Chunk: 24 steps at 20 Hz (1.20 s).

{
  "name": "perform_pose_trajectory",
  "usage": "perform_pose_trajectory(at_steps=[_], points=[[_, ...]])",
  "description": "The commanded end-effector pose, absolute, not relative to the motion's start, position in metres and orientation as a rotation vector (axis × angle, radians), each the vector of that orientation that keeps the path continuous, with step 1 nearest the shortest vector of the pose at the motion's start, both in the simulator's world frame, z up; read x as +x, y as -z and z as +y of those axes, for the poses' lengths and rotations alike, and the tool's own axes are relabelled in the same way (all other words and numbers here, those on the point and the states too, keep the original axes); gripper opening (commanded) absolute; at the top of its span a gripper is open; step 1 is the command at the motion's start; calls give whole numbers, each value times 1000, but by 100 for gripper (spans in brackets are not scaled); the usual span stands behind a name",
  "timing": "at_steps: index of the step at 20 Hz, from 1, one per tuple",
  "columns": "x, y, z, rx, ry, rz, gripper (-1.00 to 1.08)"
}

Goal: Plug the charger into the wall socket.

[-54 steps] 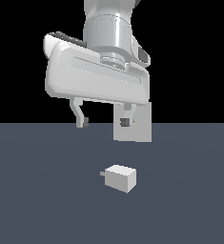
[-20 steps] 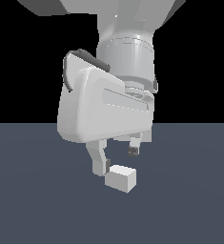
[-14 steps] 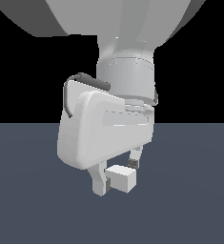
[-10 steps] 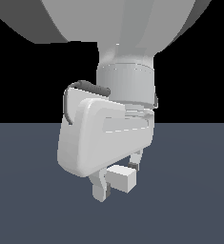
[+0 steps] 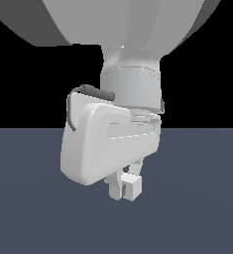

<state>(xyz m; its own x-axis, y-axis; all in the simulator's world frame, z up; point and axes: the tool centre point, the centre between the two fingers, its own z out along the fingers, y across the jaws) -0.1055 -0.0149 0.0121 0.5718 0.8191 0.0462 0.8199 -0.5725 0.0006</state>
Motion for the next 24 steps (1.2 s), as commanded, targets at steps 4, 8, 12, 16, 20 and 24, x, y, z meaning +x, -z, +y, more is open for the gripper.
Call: perform_pose_trajectory(at_steps=[4, 8, 12, 16, 20, 24], points=[[-105, -13, -15, -2772, 65, -1433, -100], [-104, -15, -14, -2795, 65, -1389, -100], [-101, -19, -13, -2834, 67, -1309, -100], [-98, -24, -11, -2886, 69, -1194, -100], [-93, -31, -10, -2946, 71, -1042, -100], [-87, -39, -9, -3004, 73, -866, -100]])
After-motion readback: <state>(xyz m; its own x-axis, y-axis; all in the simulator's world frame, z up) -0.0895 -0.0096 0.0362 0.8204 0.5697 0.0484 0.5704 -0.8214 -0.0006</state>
